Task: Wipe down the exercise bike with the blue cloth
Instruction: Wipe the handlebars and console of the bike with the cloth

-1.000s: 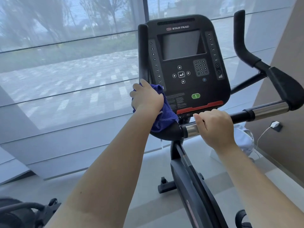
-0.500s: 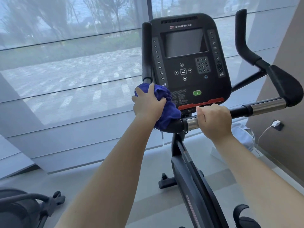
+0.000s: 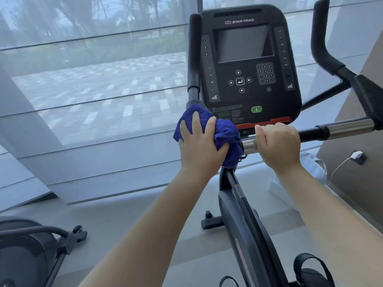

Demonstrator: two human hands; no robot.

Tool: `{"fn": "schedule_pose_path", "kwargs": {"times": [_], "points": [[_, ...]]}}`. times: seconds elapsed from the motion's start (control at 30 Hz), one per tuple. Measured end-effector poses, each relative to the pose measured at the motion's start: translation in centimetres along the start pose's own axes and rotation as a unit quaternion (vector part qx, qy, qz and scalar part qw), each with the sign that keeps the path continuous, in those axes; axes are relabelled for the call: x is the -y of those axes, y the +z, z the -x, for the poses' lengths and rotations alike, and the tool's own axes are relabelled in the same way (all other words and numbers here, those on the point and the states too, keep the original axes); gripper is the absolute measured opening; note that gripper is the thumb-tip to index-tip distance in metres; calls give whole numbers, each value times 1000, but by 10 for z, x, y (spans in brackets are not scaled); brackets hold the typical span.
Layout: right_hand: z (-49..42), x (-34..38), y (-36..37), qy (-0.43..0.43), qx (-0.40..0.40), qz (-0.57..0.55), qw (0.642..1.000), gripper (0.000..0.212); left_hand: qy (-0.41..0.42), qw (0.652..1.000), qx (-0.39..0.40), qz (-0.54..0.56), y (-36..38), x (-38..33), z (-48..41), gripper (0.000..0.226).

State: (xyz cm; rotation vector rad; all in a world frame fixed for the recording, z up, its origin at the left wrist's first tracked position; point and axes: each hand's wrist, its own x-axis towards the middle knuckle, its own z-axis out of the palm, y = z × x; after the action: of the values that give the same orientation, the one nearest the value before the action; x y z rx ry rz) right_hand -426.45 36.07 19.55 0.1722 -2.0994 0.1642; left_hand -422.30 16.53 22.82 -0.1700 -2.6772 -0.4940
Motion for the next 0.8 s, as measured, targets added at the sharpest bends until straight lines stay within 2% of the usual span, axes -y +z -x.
{"fn": "schedule_pose_path", "kwargs": {"times": [0.17, 0.33, 0.47, 0.67, 0.8], "points": [[1, -3, 0, -12, 3, -6, 1000, 45, -78, 996, 21, 49, -4, -4, -35, 73], [-1, -1, 0, 7, 1, -21, 1000, 40, -154, 987, 32, 31, -10, -8, -74, 87], [-1, -1, 0, 16, 12, -28, 999, 40, -175, 983, 49, -4, -12, -11, -96, 96], [0, -2, 2, 16, 16, -30, 999, 39, -194, 979, 55, 8, -18, -12, -129, 87], [-1, -3, 2, 14, 8, -33, 999, 37, -209, 976, 51, 31, -20, -13, -142, 89]]}}
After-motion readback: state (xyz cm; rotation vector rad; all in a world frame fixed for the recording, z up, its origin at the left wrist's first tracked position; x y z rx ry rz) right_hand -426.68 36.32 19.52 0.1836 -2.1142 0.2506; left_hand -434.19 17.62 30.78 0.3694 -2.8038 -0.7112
